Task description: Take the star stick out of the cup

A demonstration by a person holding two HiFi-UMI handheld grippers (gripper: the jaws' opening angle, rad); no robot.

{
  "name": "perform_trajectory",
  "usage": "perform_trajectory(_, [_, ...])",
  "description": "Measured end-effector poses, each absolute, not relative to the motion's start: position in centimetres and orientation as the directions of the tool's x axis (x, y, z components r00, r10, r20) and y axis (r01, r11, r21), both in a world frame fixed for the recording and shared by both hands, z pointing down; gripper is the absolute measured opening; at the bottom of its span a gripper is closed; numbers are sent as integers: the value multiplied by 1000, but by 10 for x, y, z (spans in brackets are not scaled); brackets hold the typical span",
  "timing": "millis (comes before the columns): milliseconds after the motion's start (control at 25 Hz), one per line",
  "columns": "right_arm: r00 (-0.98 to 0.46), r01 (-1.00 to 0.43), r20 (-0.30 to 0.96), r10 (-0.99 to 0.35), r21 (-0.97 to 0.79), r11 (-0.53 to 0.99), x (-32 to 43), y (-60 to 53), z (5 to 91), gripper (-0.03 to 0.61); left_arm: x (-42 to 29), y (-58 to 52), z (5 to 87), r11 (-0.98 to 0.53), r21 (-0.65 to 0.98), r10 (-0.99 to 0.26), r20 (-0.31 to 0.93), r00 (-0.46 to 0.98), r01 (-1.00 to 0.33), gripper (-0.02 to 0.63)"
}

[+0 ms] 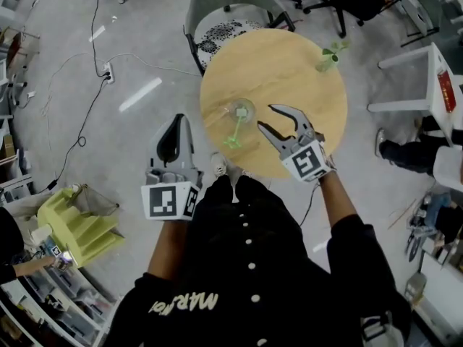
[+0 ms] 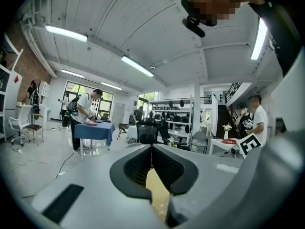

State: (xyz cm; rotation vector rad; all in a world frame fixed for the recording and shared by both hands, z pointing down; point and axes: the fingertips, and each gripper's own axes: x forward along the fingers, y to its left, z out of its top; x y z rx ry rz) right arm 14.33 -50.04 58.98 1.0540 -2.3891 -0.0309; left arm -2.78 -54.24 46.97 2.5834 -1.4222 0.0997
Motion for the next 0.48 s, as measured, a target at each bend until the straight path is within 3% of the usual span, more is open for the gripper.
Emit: perform_trajectory(480, [-624,-300,638,-450,336,893,89,-501,703,167,-39,-554,526,-477,159,-836,222,502,-864,3])
